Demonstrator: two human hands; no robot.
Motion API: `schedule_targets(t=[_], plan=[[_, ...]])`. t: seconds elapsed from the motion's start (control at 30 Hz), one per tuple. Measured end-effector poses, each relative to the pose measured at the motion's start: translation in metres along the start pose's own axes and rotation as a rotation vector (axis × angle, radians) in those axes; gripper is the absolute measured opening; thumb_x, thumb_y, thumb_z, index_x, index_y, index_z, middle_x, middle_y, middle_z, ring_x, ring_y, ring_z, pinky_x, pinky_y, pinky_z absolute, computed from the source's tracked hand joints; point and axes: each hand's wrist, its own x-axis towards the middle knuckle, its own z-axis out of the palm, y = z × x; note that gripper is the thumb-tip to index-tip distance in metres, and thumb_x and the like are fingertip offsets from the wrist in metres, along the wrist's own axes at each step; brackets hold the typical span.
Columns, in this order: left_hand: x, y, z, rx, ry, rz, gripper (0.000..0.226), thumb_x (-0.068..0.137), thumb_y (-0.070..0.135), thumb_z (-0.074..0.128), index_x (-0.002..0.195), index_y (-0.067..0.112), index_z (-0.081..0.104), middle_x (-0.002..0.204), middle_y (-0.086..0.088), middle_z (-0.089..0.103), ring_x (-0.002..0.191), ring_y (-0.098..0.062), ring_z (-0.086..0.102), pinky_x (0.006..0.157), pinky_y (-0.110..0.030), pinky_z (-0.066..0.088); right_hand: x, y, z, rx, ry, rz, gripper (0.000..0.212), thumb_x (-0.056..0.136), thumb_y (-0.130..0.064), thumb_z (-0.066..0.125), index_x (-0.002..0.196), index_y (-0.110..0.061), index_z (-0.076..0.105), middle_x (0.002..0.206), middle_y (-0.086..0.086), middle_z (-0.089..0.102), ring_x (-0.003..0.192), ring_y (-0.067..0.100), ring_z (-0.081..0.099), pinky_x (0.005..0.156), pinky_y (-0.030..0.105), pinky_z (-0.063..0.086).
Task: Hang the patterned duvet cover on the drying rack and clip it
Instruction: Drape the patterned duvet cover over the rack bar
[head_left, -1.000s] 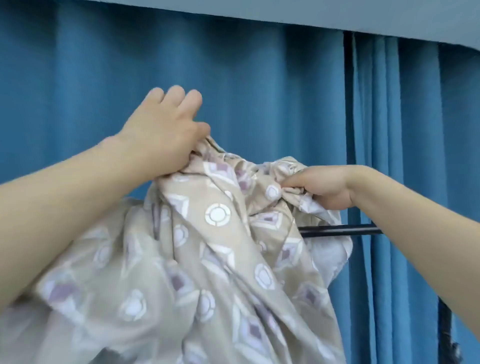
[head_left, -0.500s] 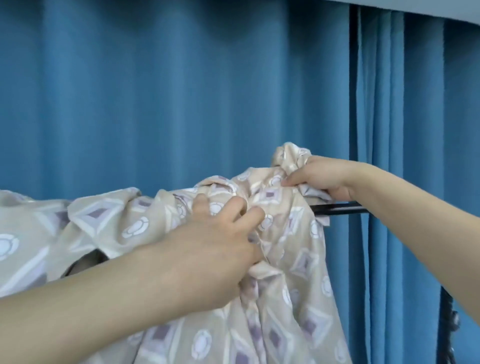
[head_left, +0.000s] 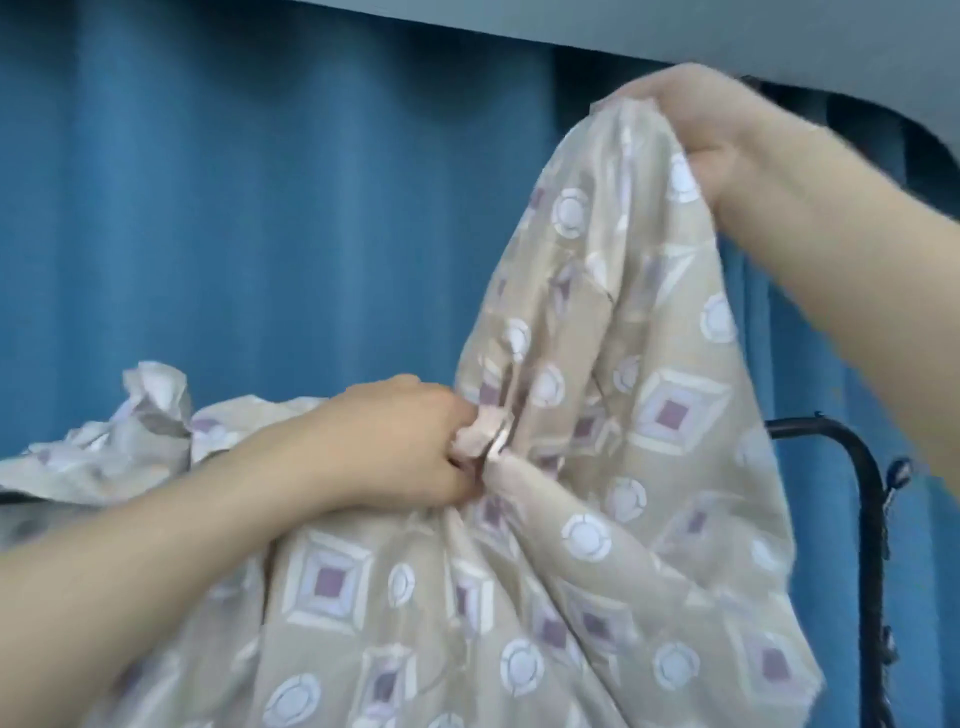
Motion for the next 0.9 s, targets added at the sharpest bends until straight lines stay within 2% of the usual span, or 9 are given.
schedule_targets(t=[0.07,0.17,0.2,0.27,0.33,0.47,0.57,0.7,0.9], plan=[[-0.003,0.006,0.011,0.007,0.218,0.08,0.009,0.077,0.036,0.055,0.081,0.028,0.053,0.085,0.013,0.051,0.088,-0.014,0.051,0.063,-0.033,0.046,-0.029,0.005,-0.025,-0.268,-0.005,0.017,0.013,0.088,-0.022,0.056,0.095,-0.012,0.055,0.088,0.005,0.061,0.085,0.021,0.06,0.084,0.036,0.052],[-0.018,0.014,0.025,0.064,0.523,0.244,0.012,0.068,0.016,0.054,0.079,0.022,0.055,0.083,0.008,0.048,0.075,-0.021,0.043,0.049,-0.026,0.026,-0.082,0.048,-0.066,-0.43,-0.38,0.772,0.05,0.089,-0.031,0.062,0.128,-0.001,0.057,0.126,0.019,0.06,0.113,0.032,0.06,0.108,0.048,0.036],[-0.023,0.016,0.03,0.092,0.606,0.322,0.013,0.066,0.01,0.055,0.077,0.018,0.056,0.08,0.002,0.05,0.071,-0.023,0.041,0.05,-0.028,0.027,-0.095,0.059,-0.076,-0.616,-0.402,1.005,0.067,0.08,-0.042,0.072,0.131,-0.003,0.056,0.129,0.019,0.06,0.114,0.032,0.061,0.107,0.047,0.039],[-0.032,0.02,0.044,0.201,0.746,0.473,0.015,0.074,0.0,0.051,0.073,0.013,0.057,0.076,-0.004,0.053,0.066,-0.025,0.04,0.055,-0.035,0.027,-0.113,0.067,-0.086,-1.097,-0.315,1.158,0.087,0.048,-0.074,0.075,0.114,-0.017,0.072,0.113,0.01,0.071,0.103,0.024,0.069,0.101,0.046,0.047],[-0.037,0.025,0.052,0.274,0.838,0.562,0.027,0.086,-0.003,0.043,0.071,0.013,0.059,0.072,-0.005,0.055,0.062,-0.025,0.043,0.059,-0.035,0.025,-0.118,0.066,-0.076,-1.374,-0.117,1.009,0.101,0.028,-0.091,0.062,0.099,-0.021,0.076,0.101,0.001,0.075,0.094,0.017,0.071,0.094,0.041,0.05],[-0.038,0.023,0.065,0.286,0.844,0.599,0.028,0.086,-0.003,0.044,0.071,0.013,0.061,0.071,-0.004,0.054,0.061,-0.025,0.043,0.058,-0.037,0.027,-0.08,0.1,-0.032,-1.647,0.215,0.349,0.096,0.06,-0.096,0.035,0.127,-0.03,0.056,0.134,-0.006,0.053,0.125,0.019,0.048,0.106,0.041,0.035],[-0.042,0.017,0.073,0.28,0.742,0.594,0.017,0.074,0.0,0.053,0.072,0.014,0.063,0.074,-0.004,0.054,0.064,-0.025,0.042,0.058,-0.038,0.027,-0.054,0.137,-0.001,-1.65,0.007,0.23,0.086,0.069,-0.092,0.024,0.124,-0.036,0.059,0.135,-0.004,0.054,0.127,0.018,0.046,0.107,0.04,0.034],[-0.054,0.01,0.068,0.173,0.518,0.544,0.025,0.058,0.017,0.05,0.082,0.016,0.06,0.083,-0.002,0.051,0.072,-0.025,0.04,0.063,-0.036,0.027,-0.049,0.153,0.015,-1.304,-0.214,0.377,0.064,0.087,-0.075,0.033,0.075,-0.025,0.07,0.08,-0.012,0.072,0.078,0.008,0.068,0.081,0.029,0.051],[-0.067,0.003,0.065,-0.031,0.468,0.408,0.033,0.058,0.007,0.04,0.089,0.012,0.05,0.099,-0.007,0.05,0.082,-0.025,0.039,0.07,-0.039,0.038,-0.037,0.177,0.034,-1.159,-0.156,0.029,0.067,0.093,-0.066,0.035,0.074,-0.006,0.059,0.066,-0.004,0.06,0.063,0.012,0.057,0.072,0.033,0.048]])
